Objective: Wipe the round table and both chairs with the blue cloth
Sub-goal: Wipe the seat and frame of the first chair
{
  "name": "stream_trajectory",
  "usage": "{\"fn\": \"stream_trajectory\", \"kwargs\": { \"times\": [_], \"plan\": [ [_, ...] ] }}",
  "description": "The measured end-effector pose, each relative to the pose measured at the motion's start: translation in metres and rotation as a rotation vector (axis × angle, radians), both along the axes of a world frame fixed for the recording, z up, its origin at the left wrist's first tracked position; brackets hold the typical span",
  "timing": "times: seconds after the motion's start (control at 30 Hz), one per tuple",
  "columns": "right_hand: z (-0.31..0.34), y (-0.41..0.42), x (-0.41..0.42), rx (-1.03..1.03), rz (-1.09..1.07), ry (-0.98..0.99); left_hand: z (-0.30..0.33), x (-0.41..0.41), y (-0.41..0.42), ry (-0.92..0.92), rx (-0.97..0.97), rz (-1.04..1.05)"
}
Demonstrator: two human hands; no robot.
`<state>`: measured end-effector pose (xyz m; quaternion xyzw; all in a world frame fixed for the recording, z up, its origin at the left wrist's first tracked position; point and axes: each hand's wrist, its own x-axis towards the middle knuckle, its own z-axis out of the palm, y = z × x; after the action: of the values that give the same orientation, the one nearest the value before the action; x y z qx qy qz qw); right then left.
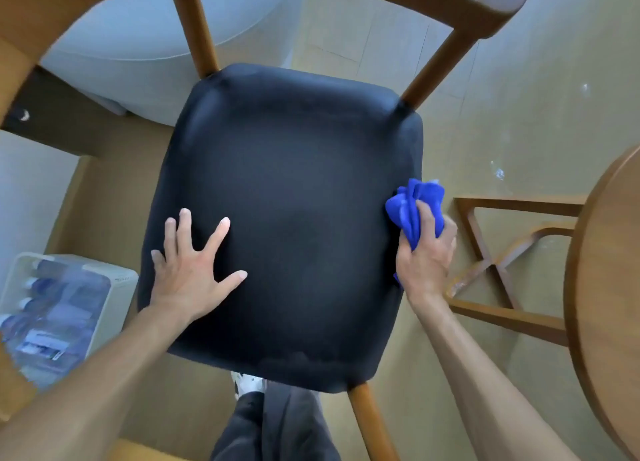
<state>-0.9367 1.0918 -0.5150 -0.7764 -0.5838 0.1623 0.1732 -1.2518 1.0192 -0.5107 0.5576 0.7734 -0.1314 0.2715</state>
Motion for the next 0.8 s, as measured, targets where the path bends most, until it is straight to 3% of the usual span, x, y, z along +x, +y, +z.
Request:
{"fn": "stream_trajectory", "kwargs": {
  "times": [0.1,0.23,0.4,0.53,0.6,0.8],
  "plan": [
    [0.01,-0.061,-0.016,0.016,0.287,-0.15,0.003,0.003,0.004,-0.008,-0.041,0.018],
    [0.022,-0.109,-0.039,-0.044,0.772,-0.194,0.013,-0.009,0.012,-0.131,-0.087,0.062],
    [0.029,-0.119,-0.106,-0.144,1.348,-0.254,0.021,-0.03,0.017,-0.335,-0.037,0.22],
    [0.026,-0.116,-0.175,-0.126,1.782,-0.365,0.016,-0.035,0.014,-0.359,-0.016,0.231],
    [0.024,-0.117,-0.191,-0.139,1.9,-0.414,0.013,-0.037,0.015,-0.363,-0.015,0.236],
    [0.025,-0.115,-0.122,-0.125,2.298,-0.592,0.013,-0.029,0.008,-0.335,-0.032,0.251]
  ]
}}
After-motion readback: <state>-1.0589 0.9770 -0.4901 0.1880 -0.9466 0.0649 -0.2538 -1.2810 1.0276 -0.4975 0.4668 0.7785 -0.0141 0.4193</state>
